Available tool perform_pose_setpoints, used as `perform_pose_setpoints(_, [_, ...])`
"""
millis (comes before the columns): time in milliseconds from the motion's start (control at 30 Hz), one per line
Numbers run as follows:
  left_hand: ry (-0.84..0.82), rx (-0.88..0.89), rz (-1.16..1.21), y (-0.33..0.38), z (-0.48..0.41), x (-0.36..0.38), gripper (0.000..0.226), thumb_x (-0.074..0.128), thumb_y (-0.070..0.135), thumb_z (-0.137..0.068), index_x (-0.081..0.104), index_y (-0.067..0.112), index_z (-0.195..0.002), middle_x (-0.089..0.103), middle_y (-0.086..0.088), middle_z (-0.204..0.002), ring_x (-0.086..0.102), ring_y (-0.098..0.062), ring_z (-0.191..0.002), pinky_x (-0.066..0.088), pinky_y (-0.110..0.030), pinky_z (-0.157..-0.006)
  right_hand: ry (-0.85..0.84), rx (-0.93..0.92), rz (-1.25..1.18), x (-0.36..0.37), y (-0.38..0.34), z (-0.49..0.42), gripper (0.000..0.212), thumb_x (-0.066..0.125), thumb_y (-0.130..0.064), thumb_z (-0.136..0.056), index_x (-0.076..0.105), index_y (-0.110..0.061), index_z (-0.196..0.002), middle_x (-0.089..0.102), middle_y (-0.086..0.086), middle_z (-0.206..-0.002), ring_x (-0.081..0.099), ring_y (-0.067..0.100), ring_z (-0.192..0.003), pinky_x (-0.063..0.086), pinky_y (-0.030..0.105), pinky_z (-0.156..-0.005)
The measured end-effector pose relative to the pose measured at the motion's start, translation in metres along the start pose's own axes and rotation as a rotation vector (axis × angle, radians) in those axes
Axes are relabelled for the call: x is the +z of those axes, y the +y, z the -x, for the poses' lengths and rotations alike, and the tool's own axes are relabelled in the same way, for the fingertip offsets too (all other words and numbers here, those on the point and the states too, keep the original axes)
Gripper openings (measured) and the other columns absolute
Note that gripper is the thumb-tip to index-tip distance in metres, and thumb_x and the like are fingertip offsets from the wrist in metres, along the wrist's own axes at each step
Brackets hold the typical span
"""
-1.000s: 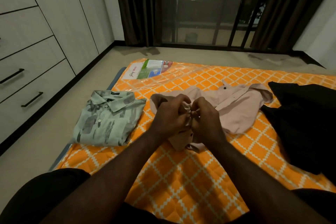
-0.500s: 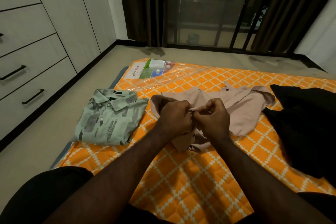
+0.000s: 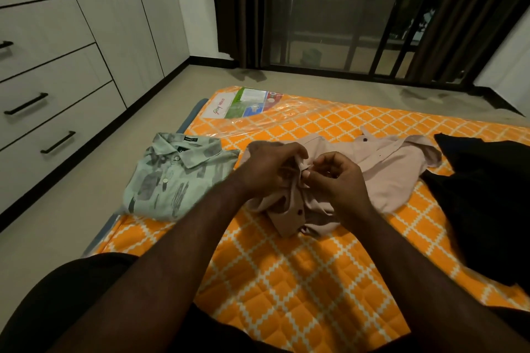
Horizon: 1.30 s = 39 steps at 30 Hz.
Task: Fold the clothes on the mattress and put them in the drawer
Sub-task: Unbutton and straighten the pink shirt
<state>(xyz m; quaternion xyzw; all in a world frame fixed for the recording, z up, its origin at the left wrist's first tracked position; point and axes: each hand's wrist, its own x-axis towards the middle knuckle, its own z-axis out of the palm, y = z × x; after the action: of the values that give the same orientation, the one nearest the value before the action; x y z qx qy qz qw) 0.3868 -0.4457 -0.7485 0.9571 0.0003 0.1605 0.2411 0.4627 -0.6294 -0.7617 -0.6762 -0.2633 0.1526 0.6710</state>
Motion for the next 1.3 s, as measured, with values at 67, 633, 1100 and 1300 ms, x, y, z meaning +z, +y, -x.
perform_pose_setpoints(67, [-0.058,-0.001,-0.049,0.003,0.001,0.000,0.062,0.076,0.005,-0.078,0.057,0.024,-0.133,0.062,0.001,-0.109,0.056,-0.010,-0.095,0.049,-0.029,-0.080,-0.009,-0.030,0.086,0.002,0.002,-0.001,0.025,0.082,0.005,-0.079,0.065,-0.012,-0.088,0.071,0.011,-0.083,0.072,0.026,-0.080,0.062,0.043,-0.075])
perform_pose_setpoints(633, [-0.387,-0.286,-0.359,0.038,0.015,0.048,0.036,0.059,0.045,-0.094,0.062,0.019,-0.119,0.065,0.002,-0.116,0.061,-0.022,-0.102,0.046,-0.032,-0.083,0.125,0.003,0.091,-0.004,0.006,-0.018,0.015,0.079,-0.004,-0.086,0.067,-0.014,-0.084,0.073,0.002,-0.086,0.072,0.026,-0.088,0.062,0.057,-0.074])
perform_pose_setpoints(1100, [0.162,-0.527,0.234,0.010,0.019,0.064,0.034,0.084,0.027,-0.080,0.074,0.011,-0.108,0.074,-0.003,-0.100,0.066,-0.018,-0.088,0.046,-0.028,-0.069,-0.086,-0.221,1.002,-0.027,0.038,-0.032,0.036,0.080,-0.025,-0.083,0.076,-0.015,-0.118,0.075,0.006,-0.111,0.068,0.024,-0.102,0.056,0.037,-0.086])
perform_pose_setpoints(1300, [0.368,-0.480,0.343,0.020,0.016,0.056,0.058,0.091,0.020,-0.072,0.060,0.011,-0.120,0.067,0.008,-0.103,0.065,-0.009,-0.091,0.055,-0.021,-0.072,-0.003,-0.208,0.941,-0.020,0.034,-0.033,0.017,0.074,-0.034,-0.090,0.079,-0.018,-0.092,0.072,-0.001,-0.079,0.062,0.016,-0.069,0.034,0.023,-0.053])
